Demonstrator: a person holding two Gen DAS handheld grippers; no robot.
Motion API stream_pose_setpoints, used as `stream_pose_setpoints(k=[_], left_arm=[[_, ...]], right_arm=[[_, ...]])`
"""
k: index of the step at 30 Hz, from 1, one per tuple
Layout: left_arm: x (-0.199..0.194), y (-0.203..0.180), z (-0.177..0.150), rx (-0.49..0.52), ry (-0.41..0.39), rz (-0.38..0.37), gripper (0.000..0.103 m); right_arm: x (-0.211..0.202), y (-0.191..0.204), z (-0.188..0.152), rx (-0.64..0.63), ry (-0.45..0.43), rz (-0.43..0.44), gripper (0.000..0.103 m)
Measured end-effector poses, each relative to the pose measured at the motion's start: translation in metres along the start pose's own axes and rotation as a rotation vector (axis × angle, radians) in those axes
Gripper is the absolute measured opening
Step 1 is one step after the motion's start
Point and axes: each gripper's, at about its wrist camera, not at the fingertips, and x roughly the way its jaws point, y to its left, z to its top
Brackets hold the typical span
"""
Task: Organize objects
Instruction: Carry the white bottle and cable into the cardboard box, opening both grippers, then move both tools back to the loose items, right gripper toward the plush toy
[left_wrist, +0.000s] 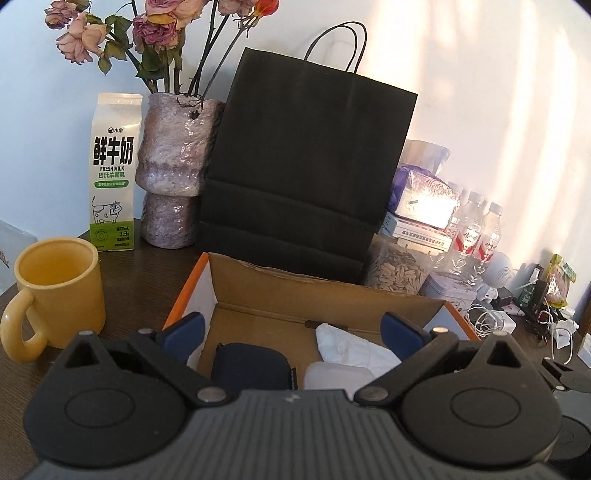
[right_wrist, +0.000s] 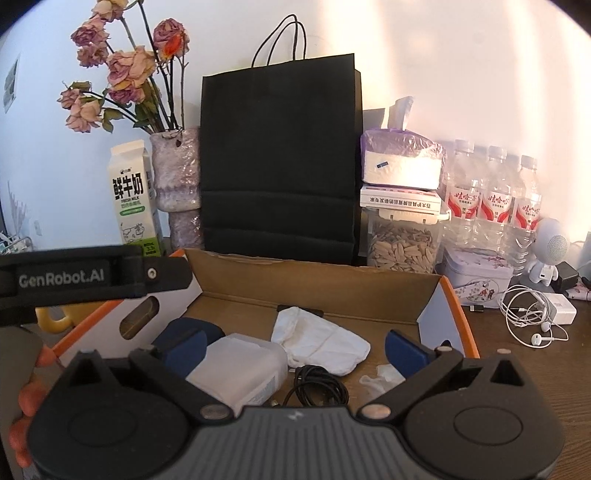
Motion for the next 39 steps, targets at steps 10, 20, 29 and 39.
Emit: stream_pose_setpoints(k=[10, 20, 29, 39], left_arm=[[-0.013, -0.003, 0.004, 0.010, -0.021, -0.024, 0.103], [-0.041, -0.007, 0.006, 0.036, -0.068, -0.062, 0.103], [-0.064, -0.002, 0.002, 0.040, -0.081, -0.065, 0.103], [-0.098, 0.012, -0.017, 0.030, -0.045, -0.047, 0.103]], right_arm=[[-0.009, 0.001, 0.004, -0.009, -0.009, -0.008, 0.103], [-0.028, -0.003, 0.004, -0.016, -0.027, -0.039, 0.103], [-0.047, 0.002, -0.005, -0.029, -0.026, -0.047, 0.103], [-0.078, 0.006, -0.026, -0.024, -0.001, -0.054, 0.103]])
